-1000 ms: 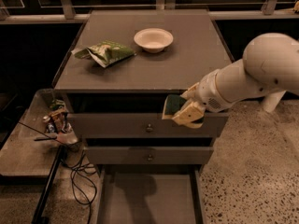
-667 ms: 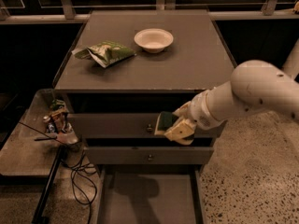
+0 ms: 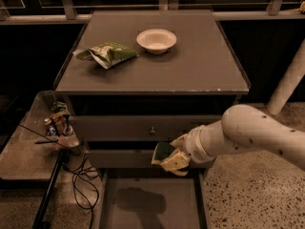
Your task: Place sponge into bottom drawer
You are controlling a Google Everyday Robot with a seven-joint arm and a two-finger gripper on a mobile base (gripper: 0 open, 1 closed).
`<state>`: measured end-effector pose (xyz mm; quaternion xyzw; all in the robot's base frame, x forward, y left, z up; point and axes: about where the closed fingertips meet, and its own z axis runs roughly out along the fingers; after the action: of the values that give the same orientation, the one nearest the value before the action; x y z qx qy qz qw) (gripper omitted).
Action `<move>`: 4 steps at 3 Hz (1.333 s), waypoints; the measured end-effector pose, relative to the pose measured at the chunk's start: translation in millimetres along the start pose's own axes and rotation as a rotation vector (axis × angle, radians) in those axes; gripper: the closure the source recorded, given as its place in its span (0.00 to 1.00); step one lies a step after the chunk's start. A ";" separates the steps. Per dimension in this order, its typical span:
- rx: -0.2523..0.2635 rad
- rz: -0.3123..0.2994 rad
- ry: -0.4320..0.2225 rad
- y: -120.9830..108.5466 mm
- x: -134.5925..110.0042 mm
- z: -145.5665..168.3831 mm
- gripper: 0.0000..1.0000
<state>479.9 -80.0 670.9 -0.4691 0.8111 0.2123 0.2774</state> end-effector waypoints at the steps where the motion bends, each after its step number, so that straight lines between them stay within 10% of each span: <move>1: 0.053 0.019 0.002 -0.6 33.3 31.5 1.00; 3: 0.236 0.074 0.031 -60.8 84.0 61.6 1.00; 4: 0.236 0.074 0.031 -60.8 84.0 61.6 1.00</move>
Offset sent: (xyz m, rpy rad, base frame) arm 0.0459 -0.0521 -0.1216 -0.1562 -0.1478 -0.2406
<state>514.6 -125.3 564.7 -0.4059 0.8516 0.1180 0.3100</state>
